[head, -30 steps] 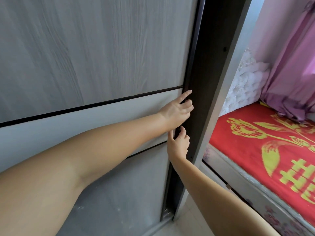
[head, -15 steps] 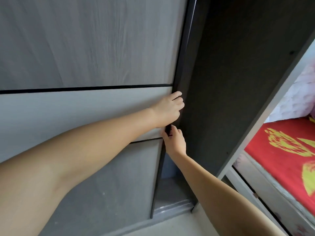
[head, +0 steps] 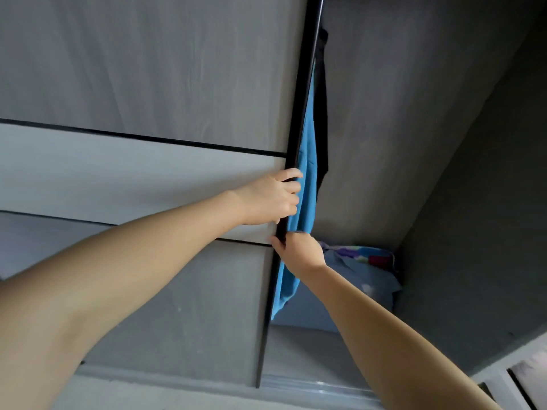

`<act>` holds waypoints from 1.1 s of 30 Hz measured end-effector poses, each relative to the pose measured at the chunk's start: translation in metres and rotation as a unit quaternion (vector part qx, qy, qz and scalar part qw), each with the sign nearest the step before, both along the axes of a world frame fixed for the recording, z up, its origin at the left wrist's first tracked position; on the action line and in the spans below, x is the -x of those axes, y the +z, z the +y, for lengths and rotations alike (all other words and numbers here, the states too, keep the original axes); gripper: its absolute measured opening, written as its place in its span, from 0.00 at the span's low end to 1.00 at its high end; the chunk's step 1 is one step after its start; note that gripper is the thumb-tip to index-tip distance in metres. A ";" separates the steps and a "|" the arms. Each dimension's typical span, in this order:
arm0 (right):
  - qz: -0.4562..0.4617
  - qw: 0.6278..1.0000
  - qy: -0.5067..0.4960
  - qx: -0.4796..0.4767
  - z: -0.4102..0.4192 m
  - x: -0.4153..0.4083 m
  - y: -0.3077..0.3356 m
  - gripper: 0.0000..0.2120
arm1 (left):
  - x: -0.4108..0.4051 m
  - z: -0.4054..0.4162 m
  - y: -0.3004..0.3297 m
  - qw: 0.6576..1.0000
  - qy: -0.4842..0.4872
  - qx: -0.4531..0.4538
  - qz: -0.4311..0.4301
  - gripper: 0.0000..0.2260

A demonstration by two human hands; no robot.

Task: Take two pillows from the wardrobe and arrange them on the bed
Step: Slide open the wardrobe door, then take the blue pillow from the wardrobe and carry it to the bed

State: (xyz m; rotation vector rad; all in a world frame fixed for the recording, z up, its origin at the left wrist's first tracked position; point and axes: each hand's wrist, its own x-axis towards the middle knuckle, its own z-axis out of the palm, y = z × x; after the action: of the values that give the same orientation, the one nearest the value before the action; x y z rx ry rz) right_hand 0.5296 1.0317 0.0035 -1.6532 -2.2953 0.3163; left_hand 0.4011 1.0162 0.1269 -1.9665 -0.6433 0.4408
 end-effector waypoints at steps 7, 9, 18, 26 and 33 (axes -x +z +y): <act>-0.048 0.997 0.057 0.014 0.005 0.056 -0.002 0.27 | 0.047 -0.018 -0.011 0.998 0.036 -0.001 -0.052 0.09; -0.054 0.996 0.065 0.010 0.003 0.069 -0.004 0.27 | 0.058 -0.019 -0.017 0.996 0.059 0.000 -0.064 0.09; -0.042 0.994 0.094 -0.026 -0.006 0.053 -0.011 0.21 | 0.073 -0.030 -0.035 0.984 0.107 0.045 -0.135 0.06; -0.146 0.989 -0.017 0.031 -0.001 -0.126 -0.060 0.19 | -0.044 0.000 -0.136 0.909 0.112 0.327 -0.233 0.13; -0.185 0.976 -0.075 0.092 0.022 -0.233 -0.106 0.31 | -0.142 0.051 -0.214 0.829 0.178 0.431 -0.309 0.18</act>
State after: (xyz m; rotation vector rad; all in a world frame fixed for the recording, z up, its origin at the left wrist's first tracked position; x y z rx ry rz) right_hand 0.7625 1.0534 -0.1029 -2.1207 -2.4382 0.2046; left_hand 0.5432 1.0670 -0.0866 -2.9061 -1.4262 0.3308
